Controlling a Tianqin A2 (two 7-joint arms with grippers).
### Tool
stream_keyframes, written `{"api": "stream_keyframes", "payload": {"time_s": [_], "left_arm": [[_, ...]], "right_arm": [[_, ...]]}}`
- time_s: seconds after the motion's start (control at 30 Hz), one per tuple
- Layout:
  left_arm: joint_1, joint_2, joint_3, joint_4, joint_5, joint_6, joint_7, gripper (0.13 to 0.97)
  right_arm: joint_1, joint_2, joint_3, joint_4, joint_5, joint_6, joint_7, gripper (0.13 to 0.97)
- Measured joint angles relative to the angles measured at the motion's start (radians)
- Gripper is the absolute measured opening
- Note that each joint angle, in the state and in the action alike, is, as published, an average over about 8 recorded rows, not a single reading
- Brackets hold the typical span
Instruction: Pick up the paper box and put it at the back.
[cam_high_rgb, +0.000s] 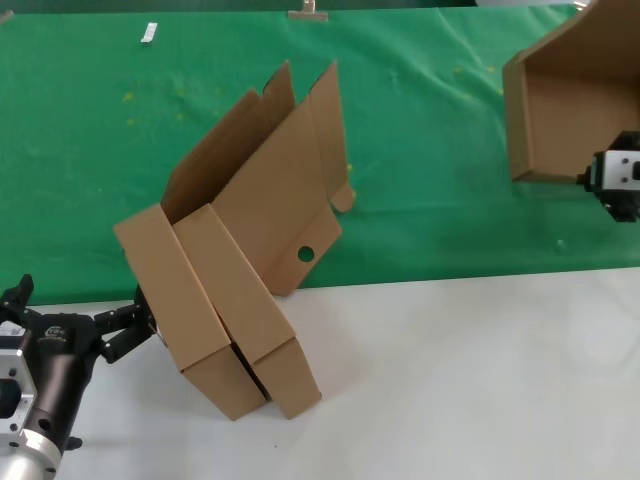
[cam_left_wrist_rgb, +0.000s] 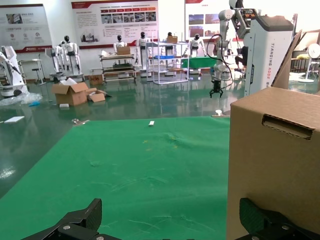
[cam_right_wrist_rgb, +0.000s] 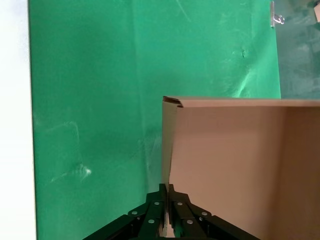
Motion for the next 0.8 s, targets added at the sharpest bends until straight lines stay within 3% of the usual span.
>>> {"api": "stream_keyframes", "payload": {"time_s": [0.47,0.8], "left_arm": [[0.000,0.000,0.000,0.000,0.000,0.000,0.000,0.966],[0.000,0.000,0.000,0.000,0.000,0.000,0.000,0.966]], "right_arm": [[-0.003,-0.025,0.033,-0.001,0.003,0.022,0.064,0.219],[0.009,-0.020,0.157,0.001,0.113,-0.022,0.028,0.368]]}}
